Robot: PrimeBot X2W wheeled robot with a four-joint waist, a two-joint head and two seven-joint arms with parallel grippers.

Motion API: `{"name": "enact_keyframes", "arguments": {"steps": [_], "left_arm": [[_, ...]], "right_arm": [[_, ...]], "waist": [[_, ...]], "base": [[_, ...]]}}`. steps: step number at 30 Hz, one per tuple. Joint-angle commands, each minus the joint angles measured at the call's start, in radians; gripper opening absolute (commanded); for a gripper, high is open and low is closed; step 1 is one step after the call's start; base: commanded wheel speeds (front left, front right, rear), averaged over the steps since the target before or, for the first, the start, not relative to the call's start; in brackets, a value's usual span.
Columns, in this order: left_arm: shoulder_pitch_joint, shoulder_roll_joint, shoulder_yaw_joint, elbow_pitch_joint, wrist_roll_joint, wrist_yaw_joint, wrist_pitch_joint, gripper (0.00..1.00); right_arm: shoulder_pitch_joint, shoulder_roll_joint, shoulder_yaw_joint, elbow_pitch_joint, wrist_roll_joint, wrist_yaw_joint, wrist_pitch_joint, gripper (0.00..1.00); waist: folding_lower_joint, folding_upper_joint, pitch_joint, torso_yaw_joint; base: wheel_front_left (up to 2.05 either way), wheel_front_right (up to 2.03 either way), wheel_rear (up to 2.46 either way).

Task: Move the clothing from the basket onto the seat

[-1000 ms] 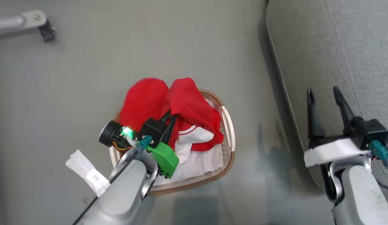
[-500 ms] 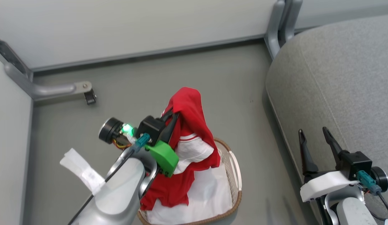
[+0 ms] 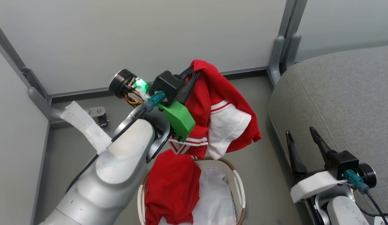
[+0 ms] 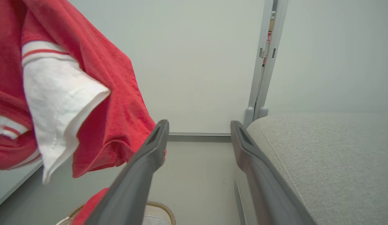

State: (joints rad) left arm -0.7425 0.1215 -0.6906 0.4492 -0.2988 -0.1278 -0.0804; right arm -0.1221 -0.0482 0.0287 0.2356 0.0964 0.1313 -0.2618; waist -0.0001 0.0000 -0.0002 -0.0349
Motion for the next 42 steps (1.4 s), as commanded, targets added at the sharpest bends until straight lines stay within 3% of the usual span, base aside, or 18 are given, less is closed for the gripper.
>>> {"name": "enact_keyframes", "arguments": {"steps": [1,9,19,28,39,40,41,42], "left_arm": [[-0.029,0.006,-0.008,-0.01,-0.007,-0.003,0.008,0.0],[-0.107,0.013,-0.041,-0.026,-0.042,-0.003,0.042,0.0],[-0.126,0.029,-0.067,-0.037,-0.069,-0.003,0.049,0.0],[-0.132,0.02,-0.095,-0.061,-0.084,-0.003,0.058,0.0],[-0.127,0.004,-0.138,-0.112,-0.1,-0.003,0.067,0.0],[-0.125,0.004,-0.141,-0.116,-0.102,-0.003,0.065,0.0],[-0.121,0.004,-0.142,-0.119,-0.103,-0.003,0.065,0.0],[-0.116,0.006,-0.144,-0.122,-0.105,-0.003,0.064,0.0]], "right_arm": [[-0.018,-0.004,0.007,0.0,-0.004,-0.001,-0.005,1.0],[-0.095,-0.004,0.076,0.004,-0.022,-0.001,-0.005,1.0],[-0.214,-0.004,0.28,0.043,0.026,-0.001,-0.005,1.0],[-0.371,-0.004,0.385,0.224,0.015,-0.001,-0.005,1.0],[-0.501,-0.004,0.473,0.425,0.129,-0.001,-0.005,1.0],[-0.509,-0.004,0.492,0.444,0.142,-0.001,-0.005,0.82],[-0.518,-0.004,0.508,0.458,0.153,-0.001,-0.005,0.32],[-0.533,-0.004,0.524,0.471,0.164,-0.001,-0.005,0.0]], "waist": [[0.0001,0.0,0.0,-0.001],[0.0001,0.0,0.007,-0.016],[0.0001,0.0,0.008,-0.009],[0.0001,0.0,0.002,0.025],[0.0001,0.0,-0.003,0.056],[0.0001,0.0,-0.004,0.059],[0.0001,0.0,-0.004,0.061],[0.0001,0.0,-0.004,0.062]], "base": [[0.0,0.0,0.0],[0.0,0.0,0.0],[0.0,0.0,0.0],[0.0,0.0,0.0],[0.0,0.0,0.0],[0.0,0.0,0.0],[0.0,0.0,0.0],[0.0,0.0,0.0]]}}
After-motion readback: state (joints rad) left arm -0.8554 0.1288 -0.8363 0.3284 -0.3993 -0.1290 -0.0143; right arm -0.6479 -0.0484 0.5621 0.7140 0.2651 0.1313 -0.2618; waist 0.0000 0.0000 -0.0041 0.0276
